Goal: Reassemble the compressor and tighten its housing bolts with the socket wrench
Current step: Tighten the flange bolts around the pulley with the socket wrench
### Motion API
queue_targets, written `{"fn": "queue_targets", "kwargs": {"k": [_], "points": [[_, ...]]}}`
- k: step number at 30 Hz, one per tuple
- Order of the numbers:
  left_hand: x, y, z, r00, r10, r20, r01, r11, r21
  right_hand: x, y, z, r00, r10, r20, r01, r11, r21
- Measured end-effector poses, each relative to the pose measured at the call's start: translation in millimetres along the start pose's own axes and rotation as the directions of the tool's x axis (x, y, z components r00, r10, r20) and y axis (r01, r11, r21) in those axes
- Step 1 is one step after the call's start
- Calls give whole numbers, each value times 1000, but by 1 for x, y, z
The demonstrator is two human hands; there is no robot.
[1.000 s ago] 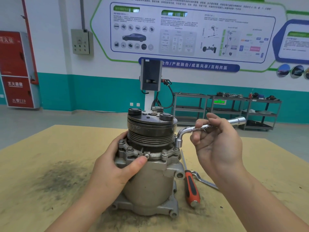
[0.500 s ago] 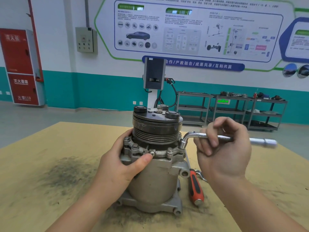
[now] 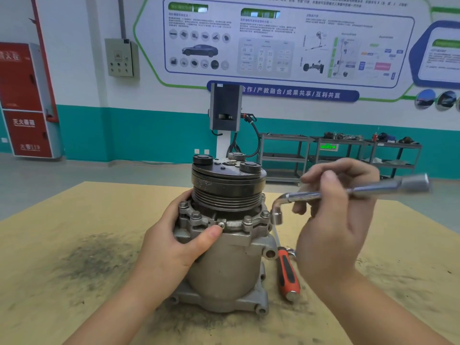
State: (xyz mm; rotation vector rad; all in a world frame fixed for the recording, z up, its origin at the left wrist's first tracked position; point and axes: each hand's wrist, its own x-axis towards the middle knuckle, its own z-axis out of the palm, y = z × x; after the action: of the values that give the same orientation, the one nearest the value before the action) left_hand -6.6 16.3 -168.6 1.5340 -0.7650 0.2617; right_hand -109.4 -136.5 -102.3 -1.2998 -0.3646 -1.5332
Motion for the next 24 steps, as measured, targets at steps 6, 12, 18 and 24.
{"fn": "queue_targets", "kwargs": {"k": [6,12,18,24], "points": [[0,1,0,1000,2,0,-2,1000,9,21,10,-8,790,586,-181,-546,806,229],[0,0,0,1000,4,2,-4,1000,7,34,13,-15,599,784,-160,-723,616,313],[0,1,-1,1000,4,5,-4,1000,8,53,12,-23,308,945,-110,-909,326,259],[0,1,-1,1000,1,8,-1,1000,6,50,16,-29,142,990,4,-626,87,775]]}}
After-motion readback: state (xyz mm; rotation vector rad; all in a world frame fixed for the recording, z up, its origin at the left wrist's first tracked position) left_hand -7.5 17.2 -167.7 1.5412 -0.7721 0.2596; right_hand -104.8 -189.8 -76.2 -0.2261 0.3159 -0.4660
